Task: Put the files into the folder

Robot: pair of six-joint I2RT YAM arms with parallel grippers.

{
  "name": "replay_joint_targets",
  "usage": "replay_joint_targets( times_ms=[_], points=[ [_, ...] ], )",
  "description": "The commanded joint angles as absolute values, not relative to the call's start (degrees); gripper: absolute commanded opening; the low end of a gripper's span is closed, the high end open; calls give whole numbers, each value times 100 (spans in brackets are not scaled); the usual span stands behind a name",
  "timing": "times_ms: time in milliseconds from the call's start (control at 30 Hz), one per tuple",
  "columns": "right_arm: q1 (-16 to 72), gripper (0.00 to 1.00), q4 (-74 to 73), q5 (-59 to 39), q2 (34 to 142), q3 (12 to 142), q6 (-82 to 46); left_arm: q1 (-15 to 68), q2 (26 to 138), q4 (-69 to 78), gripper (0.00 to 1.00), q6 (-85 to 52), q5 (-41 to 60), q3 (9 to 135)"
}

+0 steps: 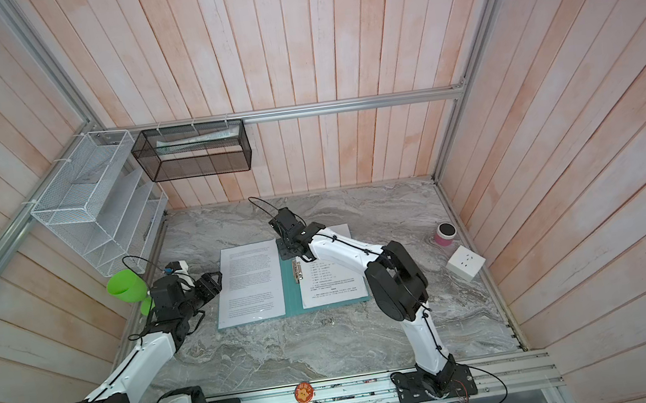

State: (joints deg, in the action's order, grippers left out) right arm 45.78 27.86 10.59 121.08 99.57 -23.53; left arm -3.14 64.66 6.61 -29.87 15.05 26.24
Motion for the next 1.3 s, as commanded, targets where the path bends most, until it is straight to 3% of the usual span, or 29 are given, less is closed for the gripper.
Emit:
replay_joint_targets(
  times_ms=[0, 167, 400, 800, 1267],
  points=[
    [4707, 25, 3369, 1087, 12475, 10267, -2310, -372, 6509, 918, 69, -2988, 1718, 2648],
    [4756, 25, 3219, 986, 12691, 10022, -2442, -386, 6550, 940, 69, -3000, 1817, 2585],
    [4764, 16, 3068, 880, 12782, 9808, -2511, -387, 6572, 970, 68, -3015, 1855, 2495],
    [4782, 19, 3109, 831, 12988, 9835, -2527, -387, 6707, 1054, 67, -3023, 1918, 2478],
    [4645, 15, 3262, 1096, 13102, 9591, -2805, -387, 6803, 1084, 66, -2988, 1956, 2520]
  ],
)
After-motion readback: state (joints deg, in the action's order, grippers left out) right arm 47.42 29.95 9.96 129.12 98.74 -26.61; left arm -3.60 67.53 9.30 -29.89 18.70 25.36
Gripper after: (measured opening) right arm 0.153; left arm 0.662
